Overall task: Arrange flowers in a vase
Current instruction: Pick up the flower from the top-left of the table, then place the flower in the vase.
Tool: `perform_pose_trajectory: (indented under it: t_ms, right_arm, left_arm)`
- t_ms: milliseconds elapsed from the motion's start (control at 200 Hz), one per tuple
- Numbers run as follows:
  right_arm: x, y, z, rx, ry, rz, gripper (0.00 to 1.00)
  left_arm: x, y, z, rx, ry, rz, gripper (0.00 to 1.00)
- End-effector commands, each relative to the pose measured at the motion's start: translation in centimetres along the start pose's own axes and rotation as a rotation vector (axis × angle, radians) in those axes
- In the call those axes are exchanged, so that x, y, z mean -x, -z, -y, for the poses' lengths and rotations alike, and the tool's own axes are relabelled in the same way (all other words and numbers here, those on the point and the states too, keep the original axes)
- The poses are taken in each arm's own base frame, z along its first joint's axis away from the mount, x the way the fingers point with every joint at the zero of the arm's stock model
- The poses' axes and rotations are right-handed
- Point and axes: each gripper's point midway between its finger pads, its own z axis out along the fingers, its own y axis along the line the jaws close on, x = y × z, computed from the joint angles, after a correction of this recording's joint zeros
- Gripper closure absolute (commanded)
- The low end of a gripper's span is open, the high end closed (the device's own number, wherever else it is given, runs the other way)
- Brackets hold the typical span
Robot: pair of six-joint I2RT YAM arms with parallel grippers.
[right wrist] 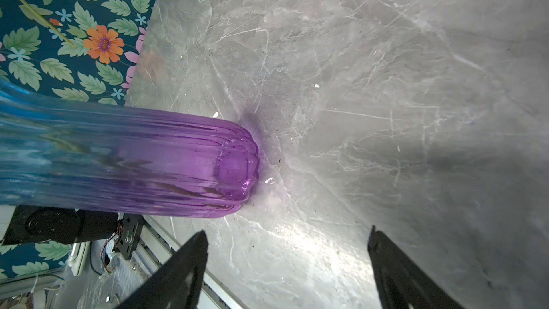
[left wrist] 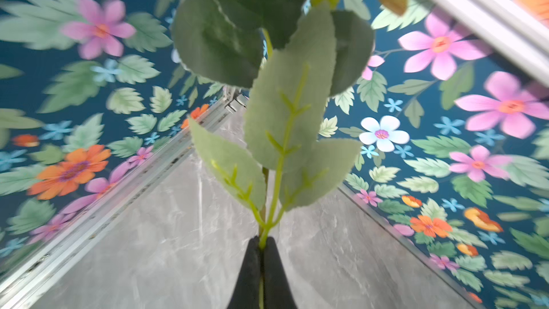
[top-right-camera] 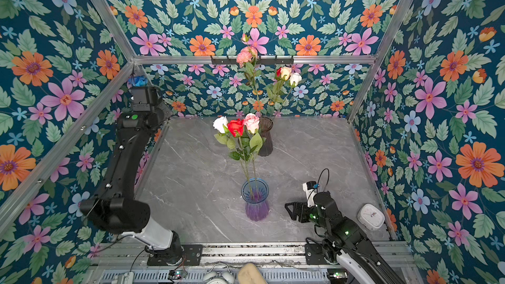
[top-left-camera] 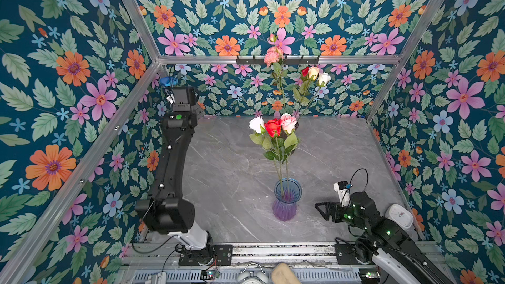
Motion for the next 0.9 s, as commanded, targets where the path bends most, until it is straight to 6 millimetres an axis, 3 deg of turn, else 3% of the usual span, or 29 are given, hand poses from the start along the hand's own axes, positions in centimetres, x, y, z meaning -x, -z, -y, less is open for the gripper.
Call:
perform_pose_trajectory:
  t_ms: [0,115,235,405,510,585,690,895]
  right_arm:
    - [1.1,-0.1,0.2,-0.034,-0.012,0.024,0.14]
    - [2.2,-0.2,-0.2,-0.055,-0.045,0.027,0.14]
    - [6.1,1.3,-2.2,-0.09,-0.009,0.081,0.14]
    - [12.1,4.3,-7.4,-0.065,0.137,0.12,0.14]
    - [15.7,7.8,-11.4,-0.003,0.218,0.19,0.14]
    - [17.7,10.7,-13.9,0.046,0.28,0.26,0.14]
    - [18.8,13.7,-16.9,0.135,0.355,0.312,0.14]
    - [16.9,16.0,-23.7,0.485,0.475,0.196,0.14]
  left_arm:
    - [2.3,5.6,2.6,-0.249,-0.062,0.138,1.0]
    - [2.2,13.1,4.3,-0.536,-0.091,0.239,1.0]
    - [1.1,20.2,6.1,-0.837,-0.128,0.297,1.0]
    - [1.3,29.9,8.0,-1.179,-0.19,0.364,1.0]
    - [1.7,35.0,9.0,-1.358,-0.237,0.361,1.0]
    - [1.4,37.4,9.4,-1.465,-0.263,0.327,1.0]
    - [0.7,39.4,9.1,-1.553,-0.272,0.318,1.0]
    - [-0.5,40.0,8.9,-1.668,-0.202,0.266,1.0]
